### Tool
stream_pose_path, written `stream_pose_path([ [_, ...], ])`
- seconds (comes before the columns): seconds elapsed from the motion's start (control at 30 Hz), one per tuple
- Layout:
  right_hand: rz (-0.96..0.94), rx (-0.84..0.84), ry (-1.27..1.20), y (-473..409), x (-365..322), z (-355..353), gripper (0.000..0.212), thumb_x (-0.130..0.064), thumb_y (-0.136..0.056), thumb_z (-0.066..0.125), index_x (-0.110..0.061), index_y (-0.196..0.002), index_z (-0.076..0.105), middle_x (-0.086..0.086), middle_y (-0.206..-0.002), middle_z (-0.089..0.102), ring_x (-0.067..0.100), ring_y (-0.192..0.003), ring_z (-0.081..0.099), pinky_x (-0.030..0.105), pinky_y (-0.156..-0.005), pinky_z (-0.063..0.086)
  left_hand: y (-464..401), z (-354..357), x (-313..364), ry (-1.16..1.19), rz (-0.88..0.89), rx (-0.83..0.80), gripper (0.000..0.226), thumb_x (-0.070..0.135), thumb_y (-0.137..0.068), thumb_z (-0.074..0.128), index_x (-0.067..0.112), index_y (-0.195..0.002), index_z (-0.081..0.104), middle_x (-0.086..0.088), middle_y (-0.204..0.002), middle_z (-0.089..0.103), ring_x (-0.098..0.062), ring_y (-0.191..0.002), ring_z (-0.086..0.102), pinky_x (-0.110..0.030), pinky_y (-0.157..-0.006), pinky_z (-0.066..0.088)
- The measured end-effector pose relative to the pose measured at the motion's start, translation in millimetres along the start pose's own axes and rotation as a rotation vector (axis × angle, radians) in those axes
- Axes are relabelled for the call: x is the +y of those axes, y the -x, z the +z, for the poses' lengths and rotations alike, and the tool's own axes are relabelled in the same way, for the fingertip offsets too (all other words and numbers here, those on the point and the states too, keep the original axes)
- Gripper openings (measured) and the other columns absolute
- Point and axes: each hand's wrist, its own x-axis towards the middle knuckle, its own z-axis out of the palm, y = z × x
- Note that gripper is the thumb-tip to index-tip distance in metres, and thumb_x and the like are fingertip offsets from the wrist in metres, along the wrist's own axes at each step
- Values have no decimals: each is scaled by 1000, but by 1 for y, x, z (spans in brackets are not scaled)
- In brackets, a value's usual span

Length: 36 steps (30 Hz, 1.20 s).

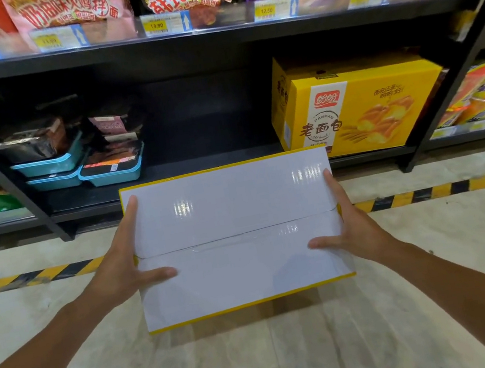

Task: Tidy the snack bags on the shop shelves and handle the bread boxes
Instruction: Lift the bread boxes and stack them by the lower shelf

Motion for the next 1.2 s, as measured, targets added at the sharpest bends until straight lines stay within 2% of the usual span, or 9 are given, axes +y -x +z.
stream_pose_path([
  [0.33,42,-4,-4,2,-2,3,143,-41,-63,97,-68,-149,-13,-28,-153,35,14,-132,50,42,-103,51,2,0,5,20,-72,-17,147,41,-53,97,71,-144,-14,45,-154,4,-4,-149,17,-48,-123,30],
  [0.4,60,18,-44,1,-3,4,143,-42,-65,96,-62,-152,-16,-33,-146,36,10,-131,48,38,-103,48,1,-5,13,92,-126,26,147,40,-55,94,62,-151,-15,28,-157,18,-16,-146,33,-48,-117,37],
  [0.5,135,121,-208,0,-13,3,126,-59,-73,81,-54,-157,-13,-13,-146,54,17,-134,54,45,-109,46,0,-16,35,205,-257,131,130,53,-70,77,48,-156,-21,-1,-158,38,-31,-132,54,-46,-109,46],
  [0.6,251,116,-249,-3,-20,-10,98,-91,-73,55,-40,-155,38,-11,-134,63,23,-128,60,46,-103,49,1,-25,48,400,-466,151,72,68,-93,47,38,-156,29,-4,-144,52,-30,-123,58,-39,-93,50],
  [0.67,393,-7,-300,-5,-22,-22,103,-108,-57,41,-39,-130,65,-5,-127,70,26,-118,65,53,-101,53,5,-33,46,599,-608,75,54,69,-98,40,27,-118,68,-6,-123,68,-27,-109,65,-45,-88,53],
  [0.77,516,-127,-428,-3,-24,-33,79,-99,-71,43,-41,-118,68,0,-117,75,30,-109,68,58,-88,54,14,-38,35,657,-665,-64,51,63,-98,51,21,-103,79,-9,-102,76,-29,-90,71,-47,-82,55],
  [0.87,529,-166,-471,3,-19,-38,56,-74,-84,56,-34,-121,70,5,-111,79,35,-108,71,60,-87,55,14,-31,33,582,-626,-217,37,52,-96,60,28,-121,73,-5,-112,78,-30,-105,72,-50,-93,56],
  [1.07,488,-227,-474,23,-13,-34,51,-54,-84,72,-23,-124,70,9,-113,78,34,-109,72,56,-98,54,22,-18,29,623,-566,-194,42,35,-93,70,27,-133,61,-3,-116,78,-27,-106,75,-51,-100,56],
  [1.2,353,-204,-496,17,-4,-36,102,-66,-41,96,-29,-132,67,2,-124,75,28,-113,72,57,-107,49,20,-18,21,712,-493,-122,91,33,-61,93,30,-143,53,-5,-120,76,-30,-107,75,-45,-90,61],
])
